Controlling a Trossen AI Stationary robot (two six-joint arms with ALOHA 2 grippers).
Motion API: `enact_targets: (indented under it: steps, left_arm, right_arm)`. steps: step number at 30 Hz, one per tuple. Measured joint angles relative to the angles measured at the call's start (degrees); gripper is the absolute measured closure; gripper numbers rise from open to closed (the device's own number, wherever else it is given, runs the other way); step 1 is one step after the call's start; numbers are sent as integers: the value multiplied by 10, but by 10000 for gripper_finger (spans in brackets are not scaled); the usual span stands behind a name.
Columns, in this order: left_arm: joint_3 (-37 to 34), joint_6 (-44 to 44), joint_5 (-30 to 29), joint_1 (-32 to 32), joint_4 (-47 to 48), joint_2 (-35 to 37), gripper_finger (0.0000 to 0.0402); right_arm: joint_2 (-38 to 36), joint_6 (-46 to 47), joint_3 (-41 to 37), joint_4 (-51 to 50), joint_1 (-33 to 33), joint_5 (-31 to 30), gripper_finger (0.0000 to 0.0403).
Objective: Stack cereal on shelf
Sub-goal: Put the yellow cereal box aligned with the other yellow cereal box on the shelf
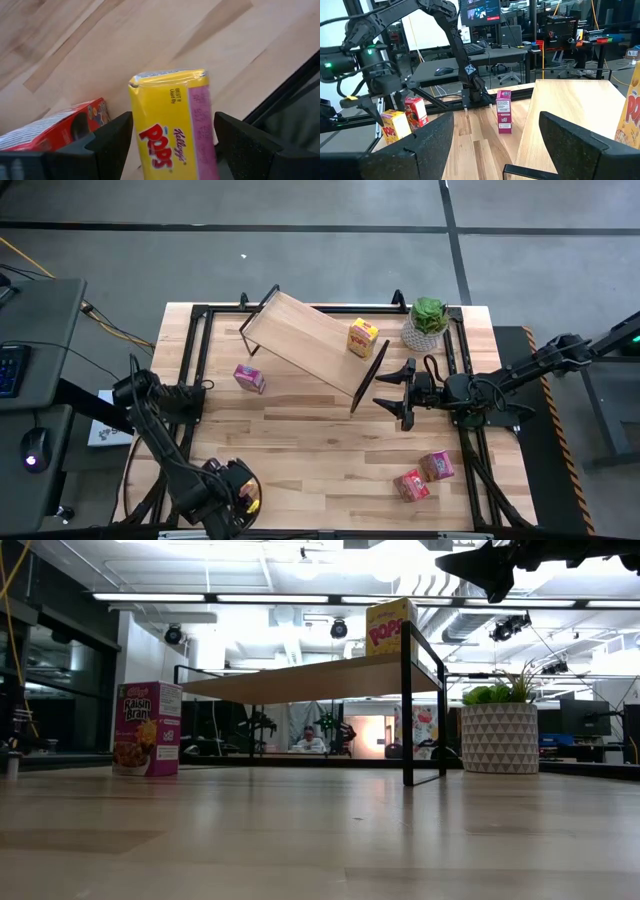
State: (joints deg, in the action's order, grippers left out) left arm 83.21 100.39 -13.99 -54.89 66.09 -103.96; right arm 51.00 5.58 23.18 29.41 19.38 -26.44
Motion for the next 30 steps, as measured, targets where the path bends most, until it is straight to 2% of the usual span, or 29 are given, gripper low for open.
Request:
enact_targets:
  steps: [16, 30]
  left_arm:
    - [0, -5, -1, 0, 0, -12, 148]
    - [0, -20, 1, 0, 1, -12, 231]
  right_arm:
    - [0, 0, 0, 0, 0, -3, 116]
    - [0, 0, 0, -1, 0, -4, 116]
